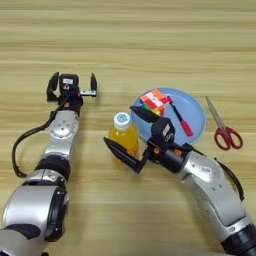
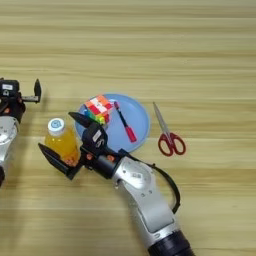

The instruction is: Move the objects on the table

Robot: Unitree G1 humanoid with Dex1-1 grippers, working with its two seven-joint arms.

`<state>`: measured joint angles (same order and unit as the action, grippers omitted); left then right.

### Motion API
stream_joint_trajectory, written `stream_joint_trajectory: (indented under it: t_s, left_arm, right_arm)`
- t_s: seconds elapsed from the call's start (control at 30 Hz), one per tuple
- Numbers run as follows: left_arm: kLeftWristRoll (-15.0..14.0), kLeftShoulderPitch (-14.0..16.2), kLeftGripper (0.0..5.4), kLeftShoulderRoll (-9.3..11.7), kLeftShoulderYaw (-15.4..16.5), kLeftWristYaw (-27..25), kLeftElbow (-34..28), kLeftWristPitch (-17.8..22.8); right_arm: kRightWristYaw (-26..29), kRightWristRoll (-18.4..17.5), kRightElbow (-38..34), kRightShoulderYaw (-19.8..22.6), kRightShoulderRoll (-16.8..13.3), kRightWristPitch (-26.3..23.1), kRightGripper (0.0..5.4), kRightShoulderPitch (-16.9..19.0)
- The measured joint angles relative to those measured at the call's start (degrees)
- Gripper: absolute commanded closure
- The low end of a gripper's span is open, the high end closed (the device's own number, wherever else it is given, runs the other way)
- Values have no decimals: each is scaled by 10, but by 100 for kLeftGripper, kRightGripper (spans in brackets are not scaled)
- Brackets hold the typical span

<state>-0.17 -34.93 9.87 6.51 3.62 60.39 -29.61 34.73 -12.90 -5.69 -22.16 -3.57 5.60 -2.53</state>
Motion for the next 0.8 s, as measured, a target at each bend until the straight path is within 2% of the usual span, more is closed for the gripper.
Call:
stream_joint_trajectory:
  t_s: [0.23, 0.4, 0.53, 0.57, 0.63, 0.67, 0.7, 0.77, 0.8]
  left_arm:
    - [0, 0, 0, -1, 0, 1, 0, 0]
    - [0, -1, 0, -1, 0, 1, 0, 0]
    - [0, -1, 0, -1, 0, 2, 0, 0]
    - [0, -1, 0, -1, 0, 2, 0, 0]
    - [0, -2, 0, -1, 0, 2, 0, 0]
    - [0, -2, 0, -1, 0, 2, 0, 0]
    - [0, -3, 0, -1, 0, 2, 1, 0]
    - [0, -3, 0, -1, -1, 1, 1, 0]
    - [0, -3, 0, 0, 0, 1, 3, 0]
  right_arm:
    - [10, -38, -75, 5, -11, -15, 3, 11]
    - [17, -73, -117, 29, -17, -15, 3, 13]
    - [-22, -86, -113, 93, -10, -2, 3, -12]
    - [-38, -84, -102, 113, -7, 4, 3, -24]
    - [-97, -57, -57, 179, -11, 28, 3, -64]
    - [-108, -51, -48, 192, -13, 32, 3, -71]
    - [-140, -29, -16, 220, -20, 41, 3, -89]
    - [-166, -8, 14, 235, -24, 47, 3, -101]
    - [-229, 34, 94, 275, -43, 51, 3, -135]
